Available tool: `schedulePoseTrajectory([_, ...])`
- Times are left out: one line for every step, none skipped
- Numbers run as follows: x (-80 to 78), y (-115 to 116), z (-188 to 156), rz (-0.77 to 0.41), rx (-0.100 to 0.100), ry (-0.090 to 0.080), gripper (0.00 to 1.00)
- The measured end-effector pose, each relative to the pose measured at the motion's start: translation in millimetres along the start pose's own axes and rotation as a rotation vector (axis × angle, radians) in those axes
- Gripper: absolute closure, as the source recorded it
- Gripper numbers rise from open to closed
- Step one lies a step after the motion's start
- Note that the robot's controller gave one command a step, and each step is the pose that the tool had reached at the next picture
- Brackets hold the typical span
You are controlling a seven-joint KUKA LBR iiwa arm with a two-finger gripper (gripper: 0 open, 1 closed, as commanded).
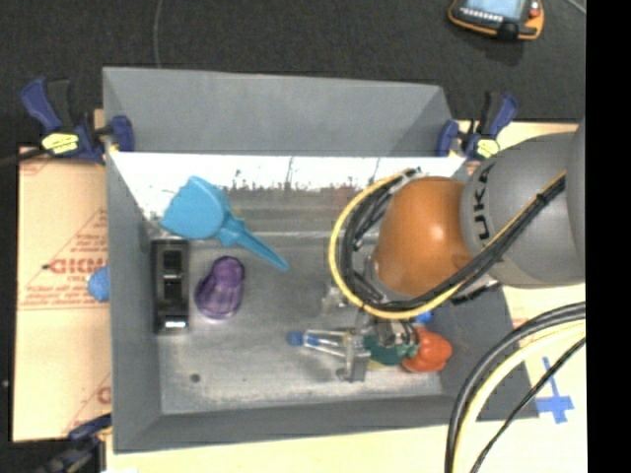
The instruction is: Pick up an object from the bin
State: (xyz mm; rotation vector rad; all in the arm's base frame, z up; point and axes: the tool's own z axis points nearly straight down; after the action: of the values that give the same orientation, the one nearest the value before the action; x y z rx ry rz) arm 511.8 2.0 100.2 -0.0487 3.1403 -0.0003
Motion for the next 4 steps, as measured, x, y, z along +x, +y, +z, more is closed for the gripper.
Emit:
schedulePoseTrajectory([14.0, -9, 30, -0.165, -0.004, -0.014, 0.0])
schedulePoseTrajectory([3.7, -77, 30, -0.077, 0.0, -0.004, 1.0])
schedulePoseTrajectory([3.7, -77, 30, -0.077, 0.0, -0.004, 1.0])
schedulePoseTrajectory([5.4, -77, 18, -0.075, -0.001, 0.001, 1.0])
